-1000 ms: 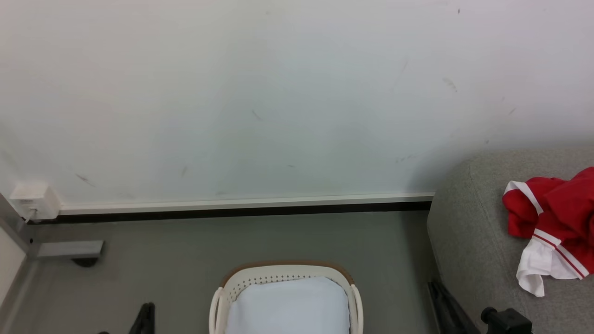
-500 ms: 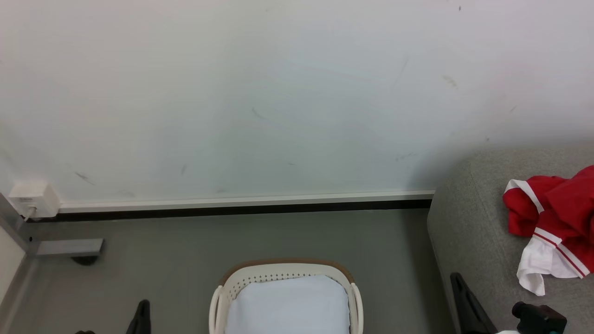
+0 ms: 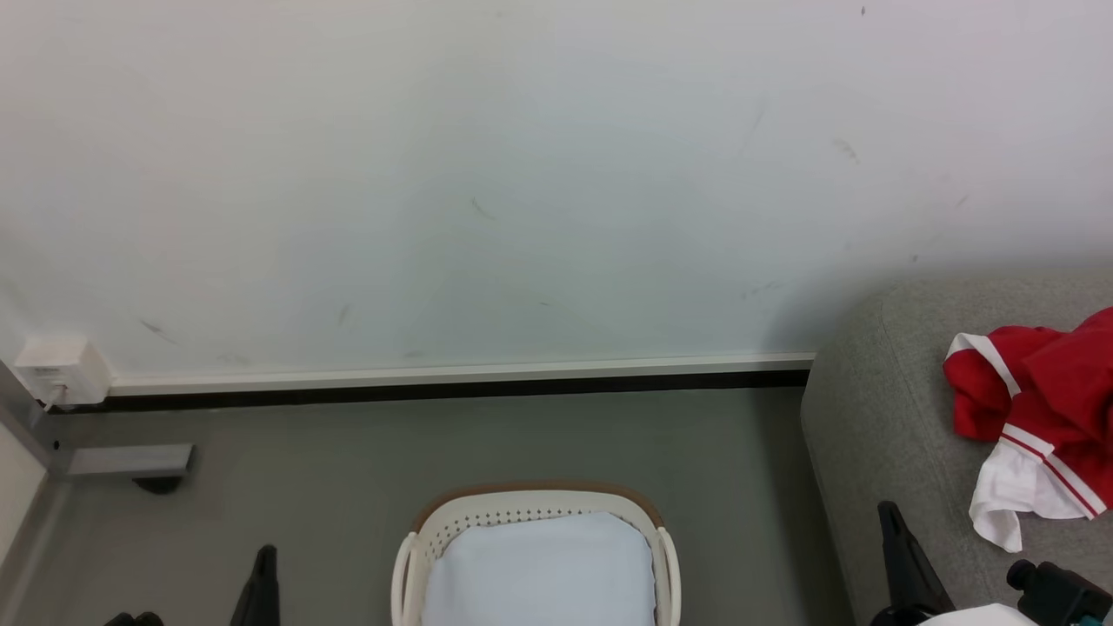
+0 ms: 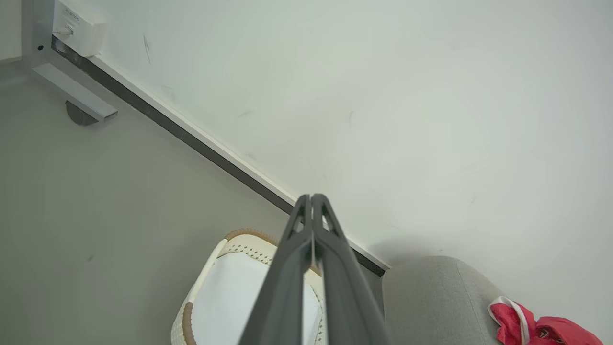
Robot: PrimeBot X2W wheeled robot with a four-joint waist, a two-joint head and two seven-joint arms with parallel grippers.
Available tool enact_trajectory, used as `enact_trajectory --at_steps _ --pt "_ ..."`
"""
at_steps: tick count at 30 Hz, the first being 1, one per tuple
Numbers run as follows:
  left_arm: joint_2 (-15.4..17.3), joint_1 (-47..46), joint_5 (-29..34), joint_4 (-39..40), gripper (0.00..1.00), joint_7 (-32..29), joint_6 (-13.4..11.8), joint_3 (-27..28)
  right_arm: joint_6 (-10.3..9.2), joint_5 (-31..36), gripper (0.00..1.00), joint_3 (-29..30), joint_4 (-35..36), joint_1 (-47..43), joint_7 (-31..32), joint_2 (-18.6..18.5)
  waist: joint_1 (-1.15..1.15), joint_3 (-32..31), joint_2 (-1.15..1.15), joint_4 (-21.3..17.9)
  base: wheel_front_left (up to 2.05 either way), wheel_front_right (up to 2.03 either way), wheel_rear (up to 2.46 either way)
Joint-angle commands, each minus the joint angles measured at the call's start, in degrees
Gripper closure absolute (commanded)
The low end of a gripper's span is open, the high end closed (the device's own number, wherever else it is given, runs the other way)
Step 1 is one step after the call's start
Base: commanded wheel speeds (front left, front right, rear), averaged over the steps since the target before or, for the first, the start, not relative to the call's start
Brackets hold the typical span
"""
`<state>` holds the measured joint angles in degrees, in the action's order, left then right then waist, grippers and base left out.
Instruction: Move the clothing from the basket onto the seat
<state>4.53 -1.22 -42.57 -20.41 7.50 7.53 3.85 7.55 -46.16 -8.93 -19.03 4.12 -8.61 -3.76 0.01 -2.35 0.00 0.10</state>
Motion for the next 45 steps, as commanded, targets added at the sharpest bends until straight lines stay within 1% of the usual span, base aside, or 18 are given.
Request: enact_trajectory --at_steps 1,20,45 --pt "0.2 -1.5 -2.3 1.0 1.0 -0.6 0.0 0.5 -0.03 -2.0 1.0 0.6 1.1 1.3 0.4 -0.5 -0.01 0.0 0.0 0.0 0.0 0.0 0.0" --pt "-0.3 -2.6 -15.6 2.6 1.0 -4.4 0.0 1.1 -0.05 -15.0 1.0 4.0 2.3 1.6 3.9 -0.8 -0.01 0.5 0.0 0.0 0.0 0.0 0.0" --pt "-0.8 -3.8 -29.3 4.1 1.0 -8.2 0.0 1.8 -0.07 -28.1 1.0 7.8 3.6 2.0 7.7 -0.8 -0.01 1.2 0.0 0.0 0.0 0.0 0.0"
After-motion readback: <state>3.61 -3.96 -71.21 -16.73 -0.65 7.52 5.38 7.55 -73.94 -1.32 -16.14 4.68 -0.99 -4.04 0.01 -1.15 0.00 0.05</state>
